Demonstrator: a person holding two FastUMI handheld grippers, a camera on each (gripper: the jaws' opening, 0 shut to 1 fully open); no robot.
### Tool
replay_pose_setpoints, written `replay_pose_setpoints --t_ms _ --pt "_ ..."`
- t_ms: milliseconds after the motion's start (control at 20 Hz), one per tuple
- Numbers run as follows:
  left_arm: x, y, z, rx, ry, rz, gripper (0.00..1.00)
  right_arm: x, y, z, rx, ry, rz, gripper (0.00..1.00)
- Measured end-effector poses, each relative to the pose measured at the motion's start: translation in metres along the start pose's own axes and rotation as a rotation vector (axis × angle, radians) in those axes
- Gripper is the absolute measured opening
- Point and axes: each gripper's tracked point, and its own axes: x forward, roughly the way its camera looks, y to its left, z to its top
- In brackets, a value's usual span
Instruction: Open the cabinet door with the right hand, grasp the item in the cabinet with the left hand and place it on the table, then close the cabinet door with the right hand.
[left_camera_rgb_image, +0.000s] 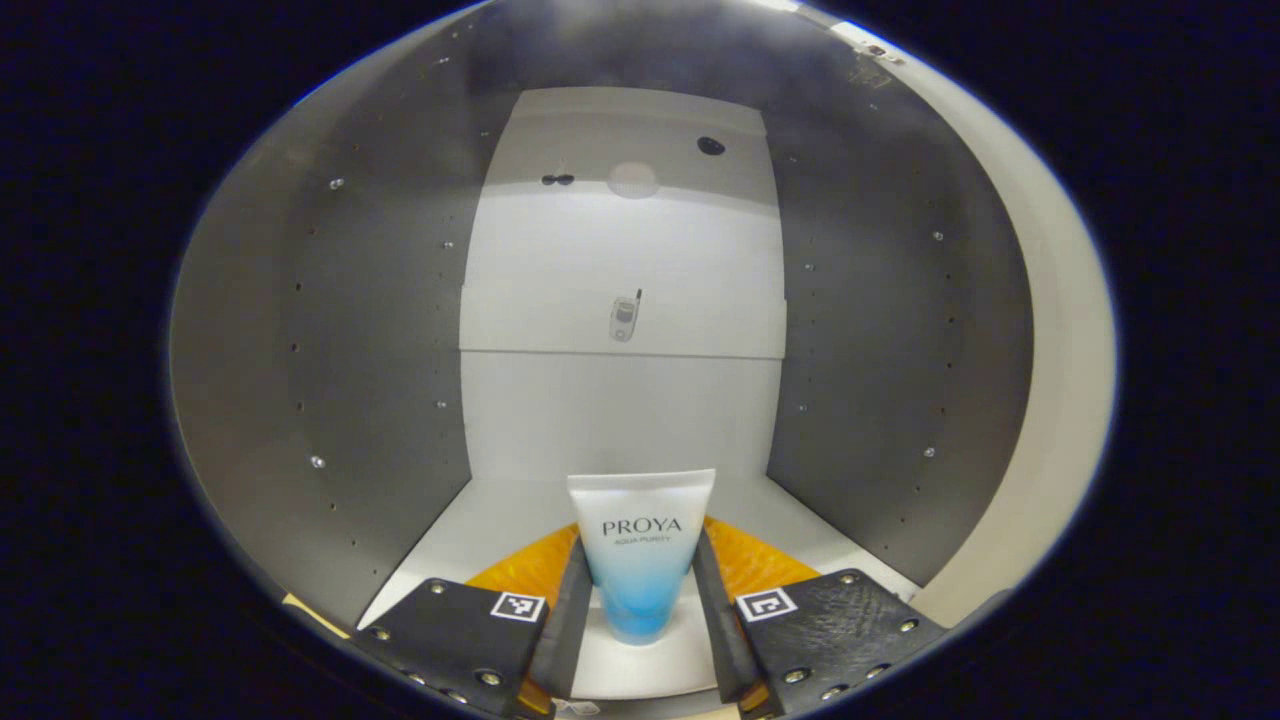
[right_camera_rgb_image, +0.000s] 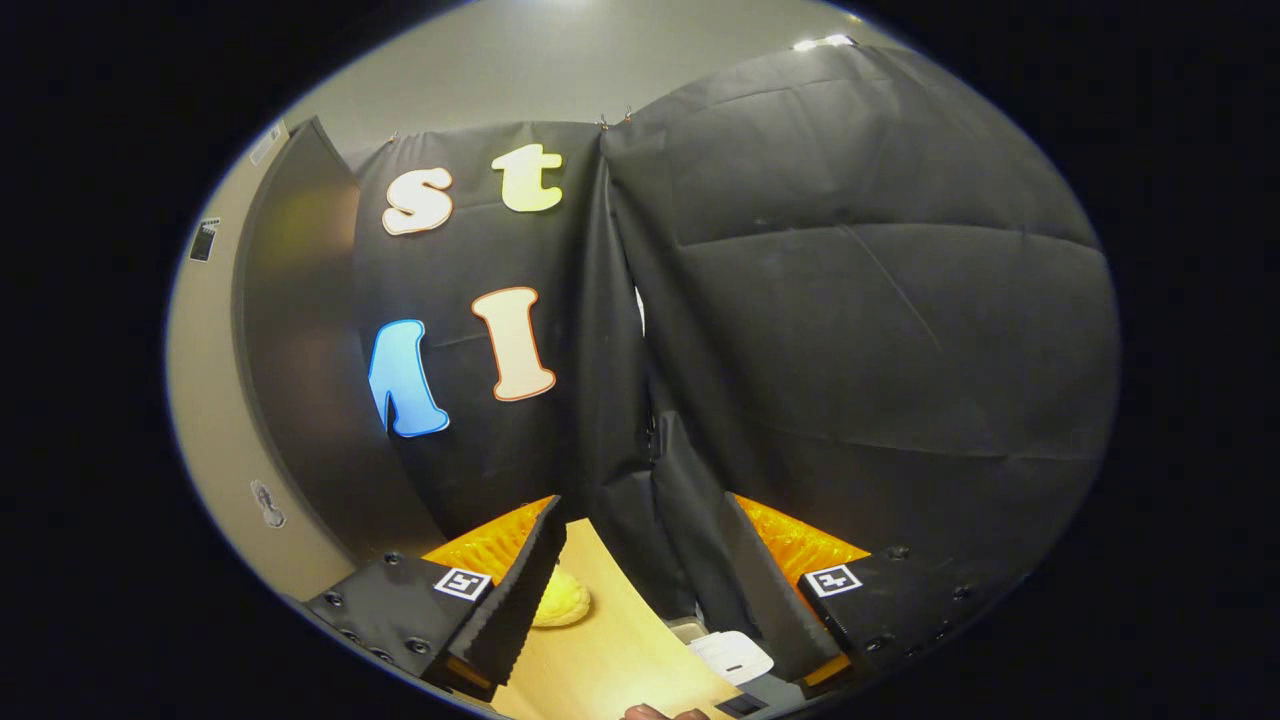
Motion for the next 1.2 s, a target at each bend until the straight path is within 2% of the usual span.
replay_pose_setpoints --t_ms 450,500,1050,1100,1150,1200 --pt "-0.006 -0.001 0.006 0.012 -0.022 -0.038 0.50 -0.003 -0.002 -0.003 0.012 -0.002 0.001 0.98" --pt "-0.006 -0.002 0.007 0.008 -0.027 -0.045 0.50 -0.004 -0.001 -0.002 0.013 -0.003 0.001 0.92" --pt "-0.025 -0.004 0.021 0.023 -0.095 -0.064 0.51 -0.018 0.014 -0.002 0.010 -0.022 0.018 0.92" --pt "-0.024 -0.002 0.018 0.018 -0.095 -0.062 0.51 -0.021 0.017 -0.006 0.014 -0.016 0.025 0.98" --pt "-0.025 -0.001 0.018 0.012 -0.098 -0.059 0.51 -0.023 0.020 -0.008 0.009 -0.014 0.027 0.98" --pt "-0.025 0.001 0.019 0.008 -0.099 -0.052 0.51 -0.025 0.021 -0.008 -0.002 -0.017 0.025 0.92"
